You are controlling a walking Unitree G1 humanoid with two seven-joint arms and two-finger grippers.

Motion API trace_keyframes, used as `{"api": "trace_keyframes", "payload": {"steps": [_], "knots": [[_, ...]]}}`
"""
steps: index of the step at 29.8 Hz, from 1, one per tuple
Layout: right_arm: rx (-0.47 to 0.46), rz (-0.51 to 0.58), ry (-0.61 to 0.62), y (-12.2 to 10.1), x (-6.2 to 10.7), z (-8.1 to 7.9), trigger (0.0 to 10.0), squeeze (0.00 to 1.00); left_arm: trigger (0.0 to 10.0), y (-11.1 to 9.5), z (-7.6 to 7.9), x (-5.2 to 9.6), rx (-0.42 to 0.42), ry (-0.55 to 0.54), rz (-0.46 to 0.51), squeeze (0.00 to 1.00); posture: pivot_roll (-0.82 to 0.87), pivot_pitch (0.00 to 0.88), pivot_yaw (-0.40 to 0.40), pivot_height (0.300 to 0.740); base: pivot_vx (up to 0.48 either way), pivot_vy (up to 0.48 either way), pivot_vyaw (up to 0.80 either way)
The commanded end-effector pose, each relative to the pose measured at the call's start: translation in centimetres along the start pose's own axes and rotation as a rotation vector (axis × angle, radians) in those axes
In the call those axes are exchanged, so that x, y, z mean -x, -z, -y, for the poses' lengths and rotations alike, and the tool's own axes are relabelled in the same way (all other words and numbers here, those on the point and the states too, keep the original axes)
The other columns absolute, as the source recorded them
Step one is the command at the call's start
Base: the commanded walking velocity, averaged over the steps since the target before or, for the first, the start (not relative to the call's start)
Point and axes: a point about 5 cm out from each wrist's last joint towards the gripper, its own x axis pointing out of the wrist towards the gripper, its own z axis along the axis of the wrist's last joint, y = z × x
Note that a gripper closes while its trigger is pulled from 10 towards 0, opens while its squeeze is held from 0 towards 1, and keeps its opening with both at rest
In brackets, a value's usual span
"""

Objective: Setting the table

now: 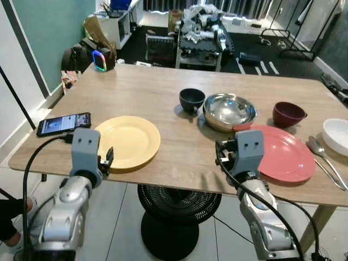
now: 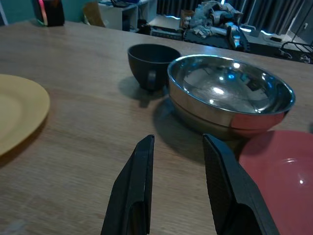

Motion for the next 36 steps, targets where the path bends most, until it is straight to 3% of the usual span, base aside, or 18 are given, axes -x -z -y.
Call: {"api": "trace_keyframes", "payload": {"steps": [1, 5, 9, 14, 17, 22, 27, 31, 35, 36], "knots": [[0.012, -0.012, 0.019, 0.1, 0.3, 0.6, 10.0, 0.00, 10.0, 0.5, 0.5, -0.5, -0.053, 0.077, -0.038, 0.00, -0.02, 0.066, 0.037, 0.740, 0.000, 0.000, 0.00], [0.015, -0.014, 0.029, 0.0, 0.5, 0.9, 10.0, 0.00, 10.0, 0.5, 0.7, -1.3, -0.069, 0.132, -0.045, 0.00, -0.03, 0.081, 0.040, 0.740, 0.000, 0.000, 0.00], [0.018, -0.017, 0.030, 0.0, 0.8, 0.9, 10.0, 0.00, 10.0, 0.9, 1.0, -1.9, -0.017, 0.181, -0.078, 0.00, -0.04, 0.101, 0.041, 0.740, 0.000, 0.000, 0.00], [0.025, -0.022, 0.032, -0.1, 1.1, 1.1, 10.0, 0.00, 10.0, 1.9, 2.5, -2.5, 0.015, 0.311, -0.136, 0.00, -0.06, 0.126, 0.038, 0.740, 0.000, 0.000, 0.00], [0.030, -0.027, 0.031, -0.3, 1.3, 1.2, 10.0, 0.00, 10.0, 2.6, 4.2, -3.1, -0.004, 0.428, -0.182, 0.00, -0.07, 0.138, 0.039, 0.740, 0.000, 0.000, 0.00], [0.032, -0.026, 0.032, -0.5, 1.4, 1.1, 10.0, 0.00, 10.0, 2.3, 5.4, -4.2, -0.033, 0.473, -0.180, 0.00, -0.09, 0.147, 0.052, 0.740, 0.000, 0.000, 0.00], [0.037, -0.025, 0.060, -0.8, 2.1, 1.5, 10.0, 0.00, 10.0, 0.2, 8.5, -6.2, -0.053, 0.565, -0.140, 0.00, -0.13, 0.164, 0.076, 0.740, 0.000, 0.000, 0.00], [0.039, -0.029, 0.066, -0.8, 2.4, 1.6, 10.0, 0.00, 10.0, -0.3, 9.4, -6.4, -0.039, 0.599, -0.134, 0.00, -0.14, 0.167, 0.080, 0.740, 0.000, 0.000, 0.00], [0.043, -0.039, 0.079, -0.7, 2.8, 1.8, 10.0, 0.00, 10.0, -0.4, 13.0, -5.8, -0.044, 0.760, -0.127, 0.00, -0.16, 0.172, 0.086, 0.740, 0.000, 0.000, 0.00], [0.043, -0.039, 0.079, -0.7, 2.8, 1.8, 10.0, 0.00, 10.0, -0.4, 13.0, -5.8, -0.044, 0.760, -0.127, 0.00, -0.16, 0.172, 0.086, 0.740, 0.000, 0.000, 0.00]]}}
